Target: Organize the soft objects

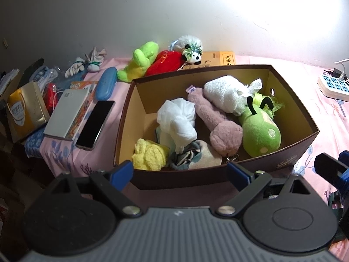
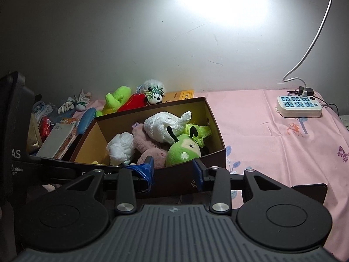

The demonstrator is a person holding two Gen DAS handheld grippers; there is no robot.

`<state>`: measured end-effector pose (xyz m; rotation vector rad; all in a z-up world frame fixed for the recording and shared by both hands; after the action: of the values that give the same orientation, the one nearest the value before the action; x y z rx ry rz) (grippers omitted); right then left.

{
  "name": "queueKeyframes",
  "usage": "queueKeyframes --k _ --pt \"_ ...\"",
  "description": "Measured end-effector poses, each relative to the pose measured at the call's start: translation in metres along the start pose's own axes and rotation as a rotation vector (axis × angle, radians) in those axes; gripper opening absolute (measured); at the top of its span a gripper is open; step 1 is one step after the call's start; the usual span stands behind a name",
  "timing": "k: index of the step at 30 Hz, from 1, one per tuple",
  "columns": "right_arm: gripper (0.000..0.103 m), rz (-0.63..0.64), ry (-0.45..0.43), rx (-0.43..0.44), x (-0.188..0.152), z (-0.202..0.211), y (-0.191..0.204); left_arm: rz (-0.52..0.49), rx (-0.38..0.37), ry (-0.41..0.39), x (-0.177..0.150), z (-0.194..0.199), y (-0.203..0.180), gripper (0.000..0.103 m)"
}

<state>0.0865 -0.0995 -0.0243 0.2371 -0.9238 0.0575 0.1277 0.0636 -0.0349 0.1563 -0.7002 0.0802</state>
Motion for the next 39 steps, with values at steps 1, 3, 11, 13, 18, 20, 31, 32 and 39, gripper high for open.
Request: queueKeyframes --k 1,3,11,13,18,20,31,32,39 --pt "0.022 -0.001 -0.001 -0.001 0.000 0.000 -0.001 -0.001 0.001 -0.004 0.000 0.001 0.000 0.096" --pt "0.022 -0.012 0.003 -0.006 0.000 -0.001 -0.003 -0.001 0.002 -0.010 0.001 0.002 0.001 0.096" --pt "0.022 -0.054 0.008 -0.036 -0.003 -0.001 -0.011 -0.009 0.003 -0.003 -0.001 0.002 0.000 0.096" --pt "0.022 -0.058 0.009 -0.038 -0.003 -0.001 -0.012 -0.007 0.007 0.002 -0.001 0.000 0.000 0.096" --pt "0.022 -0.066 0.008 -0.047 -0.003 -0.002 -0.014 -0.003 0.014 0.009 -0.002 -0.002 0.001 0.096" --pt "0.022 -0.066 0.008 -0.050 -0.003 -0.002 -0.014 -0.001 0.016 0.009 -0.002 -0.003 0.001 0.096" --pt "0.022 -0.065 0.017 -0.046 -0.004 -0.006 -0.014 0.000 0.034 0.033 -0.003 -0.010 0.002 0.096" --pt "0.022 -0.066 0.016 -0.047 -0.004 -0.006 -0.014 -0.003 0.037 0.034 -0.003 -0.011 0.002 0.096" --pt "0.023 -0.081 0.022 -0.049 -0.006 -0.009 -0.016 -0.017 0.054 0.049 -0.004 -0.015 0.000 0.095"
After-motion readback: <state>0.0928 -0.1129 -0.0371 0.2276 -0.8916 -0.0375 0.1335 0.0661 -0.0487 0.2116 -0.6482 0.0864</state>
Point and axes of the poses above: each gripper's, at about its wrist camera, not at the fingertips, and z roughly against the way its jaws point, y to its left, x to its top, the point moved 6 cm from there along -z, roughly the way its jaws point, and after that the axes turned 3 degrees about z, right-handed, at the moved point
